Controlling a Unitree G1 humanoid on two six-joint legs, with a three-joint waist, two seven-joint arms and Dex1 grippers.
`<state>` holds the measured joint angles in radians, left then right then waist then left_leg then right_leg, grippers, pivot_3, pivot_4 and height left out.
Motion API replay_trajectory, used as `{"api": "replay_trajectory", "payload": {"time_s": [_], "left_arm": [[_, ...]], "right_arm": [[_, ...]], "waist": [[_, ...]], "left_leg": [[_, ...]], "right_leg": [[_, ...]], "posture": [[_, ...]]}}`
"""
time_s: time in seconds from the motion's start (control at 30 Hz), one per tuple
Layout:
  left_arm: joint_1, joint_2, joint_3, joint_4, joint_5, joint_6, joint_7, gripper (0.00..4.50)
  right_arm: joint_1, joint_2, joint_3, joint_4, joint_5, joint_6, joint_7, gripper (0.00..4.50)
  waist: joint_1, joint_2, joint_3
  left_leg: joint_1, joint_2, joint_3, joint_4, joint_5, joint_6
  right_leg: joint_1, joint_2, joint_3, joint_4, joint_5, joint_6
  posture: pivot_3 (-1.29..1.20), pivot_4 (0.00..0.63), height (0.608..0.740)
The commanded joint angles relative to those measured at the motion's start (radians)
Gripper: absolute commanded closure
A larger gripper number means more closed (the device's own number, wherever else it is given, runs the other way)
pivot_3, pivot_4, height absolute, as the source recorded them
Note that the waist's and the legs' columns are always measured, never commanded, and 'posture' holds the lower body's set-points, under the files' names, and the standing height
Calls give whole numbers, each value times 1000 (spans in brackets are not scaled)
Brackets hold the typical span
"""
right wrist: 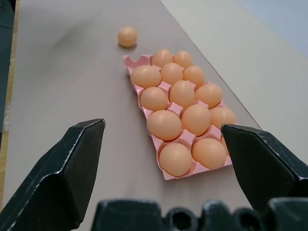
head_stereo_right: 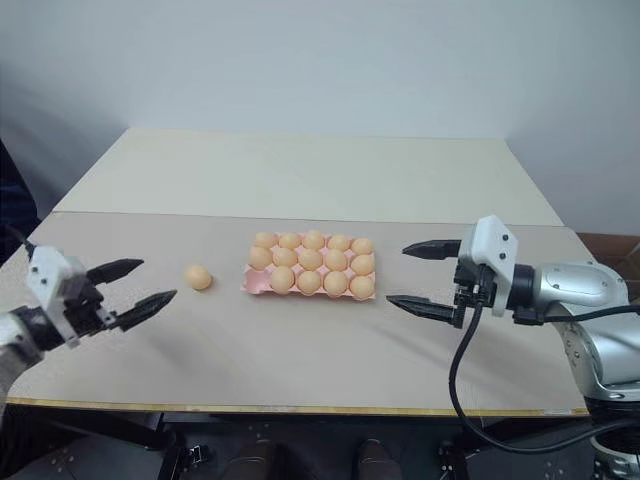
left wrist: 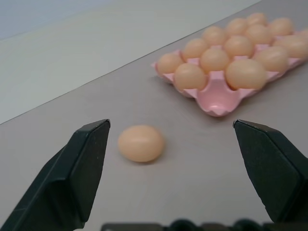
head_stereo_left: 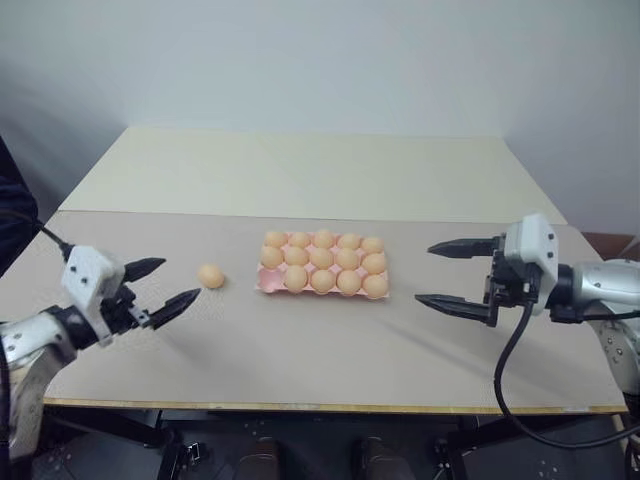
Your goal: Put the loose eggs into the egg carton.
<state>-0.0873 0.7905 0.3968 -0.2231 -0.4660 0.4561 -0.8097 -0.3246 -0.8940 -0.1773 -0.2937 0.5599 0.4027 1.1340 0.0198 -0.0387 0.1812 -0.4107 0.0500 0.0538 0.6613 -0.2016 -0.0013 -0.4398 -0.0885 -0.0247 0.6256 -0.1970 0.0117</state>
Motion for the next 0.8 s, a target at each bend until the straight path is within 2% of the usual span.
{"api": "replay_trajectory", "payload": {"time_s": [0.03, 0.17, 0.27, 0.53, 0.63, 0.77, 0.8], "left_arm": [[-124, -22, -94, 136, 89, -63, 48, 34], [-311, -93, -217, 383, 213, -140, 117, 34], [-393, -119, -280, 538, 252, -199, 65, 34], [-470, -137, -347, 724, 289, -238, -22, 34], [-474, -135, -344, 737, 302, -214, -4, 642], [-451, -127, -327, 704, 292, -220, -16, 1889], [-444, -124, -322, 686, 290, -224, -17, 1981]], "right_arm": [[-21, -13, -17, -14, 2, -24, 10, 0], [-6, -8, -27, -46, 12, -14, -5, 0], [12, -11, -43, -71, 17, -6, -21, 0], [61, -15, -95, -143, 48, 20, -63, 0], [70, -14, -99, -153, 50, 18, -75, 0], [76, -11, -96, -152, 47, 7, -82, 0], [75, -8, -94, -151, 45, 2, -85, 0]], "waist": [[-1, 0, 0], [1, -1, 0], [-3, -1, 0], [-8, -1, 0], [-7, -1, -1], [-9, -1, -1], [-9, -1, -1]], "left_leg": [[0, 0, 0, 0, 0, 0], [-2, 0, 0, 0, 0, 0], [-3, -1, 0, 0, 0, 0], [-3, 0, 0, 0, 0, 1], [-3, 0, 0, 0, 0, 1], [-3, 0, 0, 0, 0, 1], [-3, 0, 0, 0, 0, 1]], "right_leg": [[0, 0, 0, 0, 0, 0], [0, 0, 0, -1, 3, 5], [-1, 1, 0, -1, 4, 7], [-2, 1, 0, -1, 4, 7], [-1, 0, 0, 0, 4, 7], [-1, 0, 0, 0, 4, 7], [-1, 0, 0, 0, 4, 7]], "posture": [[0, 150, 740], [0, 150, 740], [0, 150, 740], [0, 150, 740], [0, 150, 740], [0, 150, 740], [0, 150, 740]]}}
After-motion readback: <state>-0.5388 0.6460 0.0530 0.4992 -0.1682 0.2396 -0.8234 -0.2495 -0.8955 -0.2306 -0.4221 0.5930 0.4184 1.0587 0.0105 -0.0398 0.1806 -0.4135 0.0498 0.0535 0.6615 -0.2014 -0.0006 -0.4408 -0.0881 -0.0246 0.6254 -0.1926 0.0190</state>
